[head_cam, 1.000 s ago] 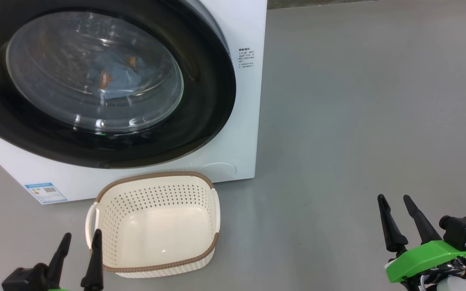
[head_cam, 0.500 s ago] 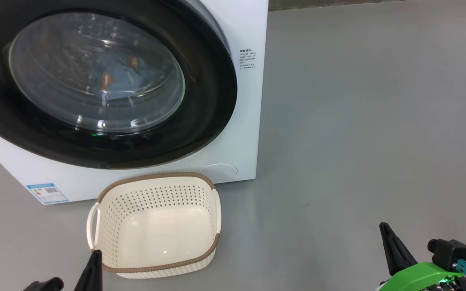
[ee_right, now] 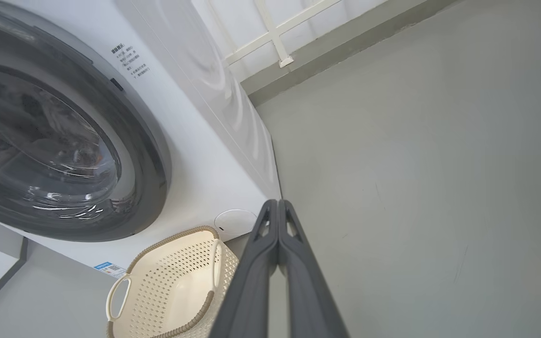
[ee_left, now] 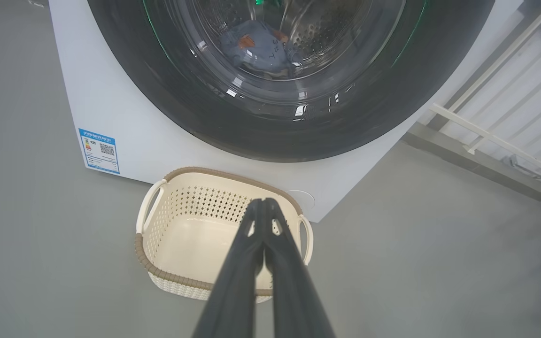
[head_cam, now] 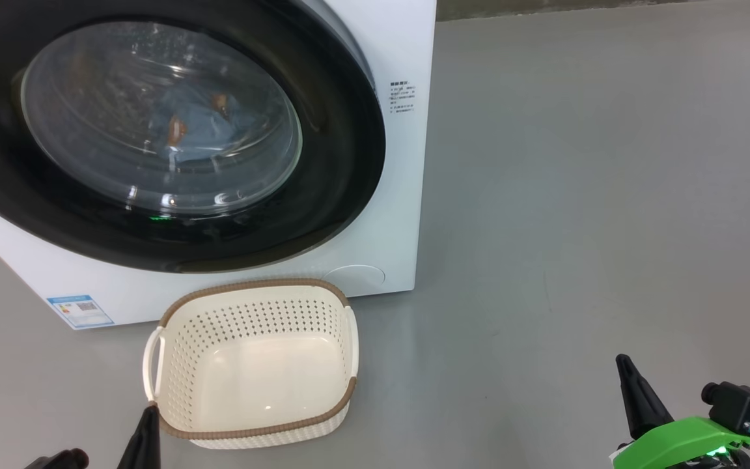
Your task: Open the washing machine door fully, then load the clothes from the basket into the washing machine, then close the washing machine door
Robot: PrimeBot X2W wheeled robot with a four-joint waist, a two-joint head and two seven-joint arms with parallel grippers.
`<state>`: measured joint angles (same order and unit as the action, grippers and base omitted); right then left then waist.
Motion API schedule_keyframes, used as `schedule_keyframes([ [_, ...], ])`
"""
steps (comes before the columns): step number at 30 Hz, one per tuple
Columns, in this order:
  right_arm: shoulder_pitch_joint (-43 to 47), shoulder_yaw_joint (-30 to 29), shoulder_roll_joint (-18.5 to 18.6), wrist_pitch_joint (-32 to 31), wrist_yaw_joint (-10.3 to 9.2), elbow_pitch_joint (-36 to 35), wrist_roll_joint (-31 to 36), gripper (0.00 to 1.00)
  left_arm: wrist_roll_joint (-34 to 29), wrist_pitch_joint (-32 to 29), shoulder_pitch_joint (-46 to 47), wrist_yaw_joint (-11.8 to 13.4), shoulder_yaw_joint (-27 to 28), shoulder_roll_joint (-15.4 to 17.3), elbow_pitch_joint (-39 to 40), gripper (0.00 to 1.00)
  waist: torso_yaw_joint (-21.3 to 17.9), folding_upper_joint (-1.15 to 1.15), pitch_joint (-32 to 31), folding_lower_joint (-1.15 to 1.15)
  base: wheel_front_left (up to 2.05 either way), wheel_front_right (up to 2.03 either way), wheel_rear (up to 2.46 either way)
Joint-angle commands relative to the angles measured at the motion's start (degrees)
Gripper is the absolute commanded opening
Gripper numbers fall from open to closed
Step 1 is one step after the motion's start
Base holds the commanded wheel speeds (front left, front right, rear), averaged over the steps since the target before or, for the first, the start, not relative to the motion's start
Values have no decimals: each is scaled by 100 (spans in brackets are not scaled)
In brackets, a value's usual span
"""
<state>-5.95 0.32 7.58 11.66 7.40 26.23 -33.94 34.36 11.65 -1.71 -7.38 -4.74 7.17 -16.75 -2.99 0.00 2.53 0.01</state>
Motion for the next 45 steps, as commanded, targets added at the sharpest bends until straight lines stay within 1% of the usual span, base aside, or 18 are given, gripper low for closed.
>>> schedule_keyframes([
  [1, -121, -43, 39, -30, 1, -179, -210, 0, 162, -25, 184, -2, 109, 61, 128, 0, 5, 0, -3, -1, 0, 0, 0],
  [45, -80, -312, -173, -774, 5, -612, -2545, 0, 2512, -758, 435, -6, 518, -131, 188, 0, 127, 0, -100, -1, 0, 0, 0],
])
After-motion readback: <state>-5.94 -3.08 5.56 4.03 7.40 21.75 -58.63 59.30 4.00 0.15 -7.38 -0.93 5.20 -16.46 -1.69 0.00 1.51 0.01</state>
